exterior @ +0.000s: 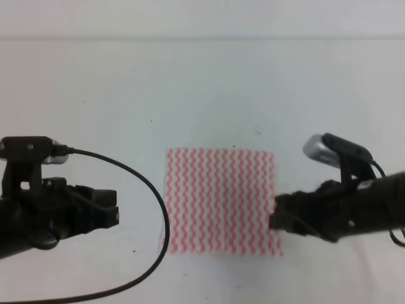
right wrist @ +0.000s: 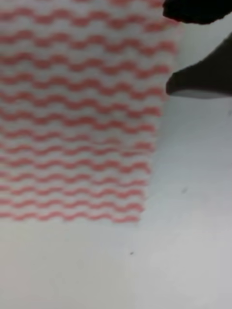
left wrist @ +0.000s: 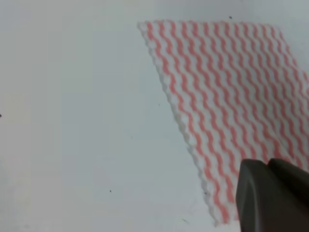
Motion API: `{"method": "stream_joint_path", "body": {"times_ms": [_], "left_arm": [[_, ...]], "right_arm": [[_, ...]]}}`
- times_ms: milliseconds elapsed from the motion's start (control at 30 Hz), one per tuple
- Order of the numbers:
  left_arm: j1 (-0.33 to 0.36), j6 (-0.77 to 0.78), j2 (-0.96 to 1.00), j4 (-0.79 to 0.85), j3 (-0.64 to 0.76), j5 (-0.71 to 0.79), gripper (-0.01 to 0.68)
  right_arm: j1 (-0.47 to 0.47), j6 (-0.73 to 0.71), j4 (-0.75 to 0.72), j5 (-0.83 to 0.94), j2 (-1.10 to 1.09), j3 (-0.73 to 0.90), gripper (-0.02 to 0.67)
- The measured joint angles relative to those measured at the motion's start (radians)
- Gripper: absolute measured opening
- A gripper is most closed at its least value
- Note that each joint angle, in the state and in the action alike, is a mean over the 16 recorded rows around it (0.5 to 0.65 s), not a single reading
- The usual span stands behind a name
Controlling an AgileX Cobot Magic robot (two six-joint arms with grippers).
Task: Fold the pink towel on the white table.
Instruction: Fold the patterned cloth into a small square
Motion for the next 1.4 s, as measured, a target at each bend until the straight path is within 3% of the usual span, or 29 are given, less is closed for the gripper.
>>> {"method": "stream_joint_path", "body": {"times_ms": [500, 1400], "left_arm": [[0.000, 0.016, -0.001, -0.005, 0.000, 0.003, 0.000], [-0.002, 0.022, -0.001, -0.005, 0.000, 0.007, 0.000]], "right_arm": [[0.000, 0.034, -0.066, 0.086, 0.107, -0.092, 0.352], [0.000, 0.157, -0.145, 0.071, 0.266, -0.092, 0.358]]}}
